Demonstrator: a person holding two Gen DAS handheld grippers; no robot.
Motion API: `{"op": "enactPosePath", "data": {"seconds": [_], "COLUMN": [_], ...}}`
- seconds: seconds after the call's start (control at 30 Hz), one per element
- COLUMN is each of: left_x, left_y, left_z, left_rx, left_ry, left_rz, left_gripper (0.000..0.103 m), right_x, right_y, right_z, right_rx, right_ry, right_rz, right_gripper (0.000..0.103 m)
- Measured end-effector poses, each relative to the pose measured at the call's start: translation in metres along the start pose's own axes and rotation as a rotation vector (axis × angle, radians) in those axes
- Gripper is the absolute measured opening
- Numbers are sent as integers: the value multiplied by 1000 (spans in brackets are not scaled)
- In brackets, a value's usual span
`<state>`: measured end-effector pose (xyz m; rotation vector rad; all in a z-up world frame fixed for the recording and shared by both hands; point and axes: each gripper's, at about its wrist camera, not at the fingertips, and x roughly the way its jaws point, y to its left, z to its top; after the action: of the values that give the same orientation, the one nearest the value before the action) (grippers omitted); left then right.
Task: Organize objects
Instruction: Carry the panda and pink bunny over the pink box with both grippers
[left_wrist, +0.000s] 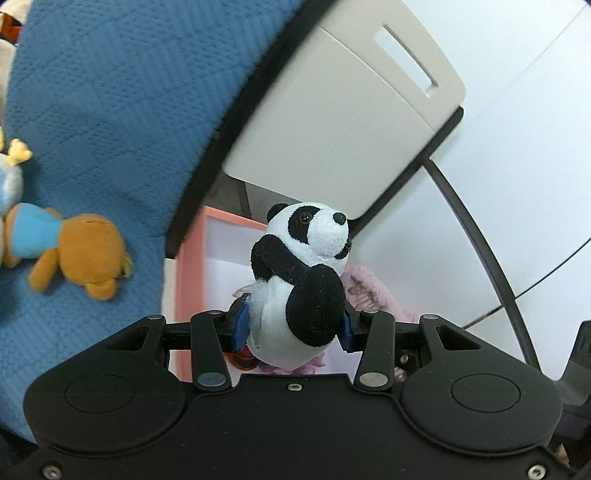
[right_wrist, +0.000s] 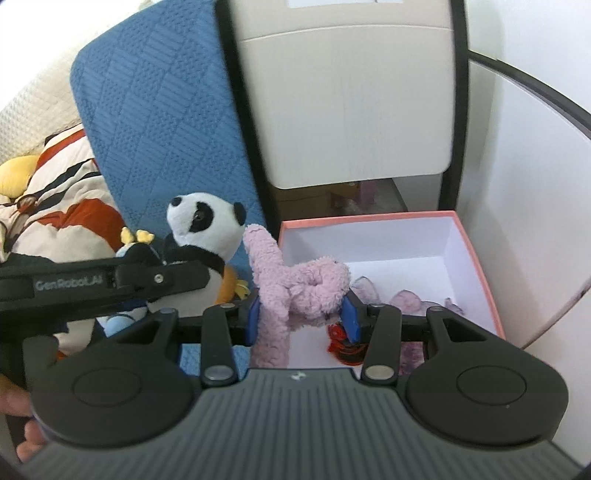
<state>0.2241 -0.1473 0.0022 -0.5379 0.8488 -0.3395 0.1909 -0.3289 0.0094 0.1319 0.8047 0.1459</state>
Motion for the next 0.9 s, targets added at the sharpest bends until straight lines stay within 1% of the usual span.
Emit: {"op": "enactPosePath", "data": {"seconds": [0.2, 0.4, 0.57, 0.67, 0.7, 0.73, 0.9], "left_x": [37, 75, 108, 126, 132, 137, 161], "left_y": [-30, -50, -56, -58, -59, -59, -65], "left_z": [-9, -22, -33, -40, -43, -45, -57], "left_rx": [-3, 13, 7, -6, -8, 6, 26], "left_ry": [24, 56, 89, 110, 118, 132, 161], "left_rz": [18, 47, 88, 106, 111, 100, 126], "left_gripper": [43, 43, 43, 43, 43, 43, 43], "right_x": [5, 27, 49, 68, 73, 79, 100], "right_y": [-46, -82, -108, -122, -126, -130, -143], "right_z": [-6, -9, -14, -18, -20, -23, -36], "right_rx": [24, 30, 38, 76, 90, 101, 77], "right_ry": [28, 51, 61, 82, 90, 98, 125], "right_rz": [-3, -17, -21, -24, -23, -18, -23], "right_gripper": [46, 47, 47, 47, 47, 47, 47]}}
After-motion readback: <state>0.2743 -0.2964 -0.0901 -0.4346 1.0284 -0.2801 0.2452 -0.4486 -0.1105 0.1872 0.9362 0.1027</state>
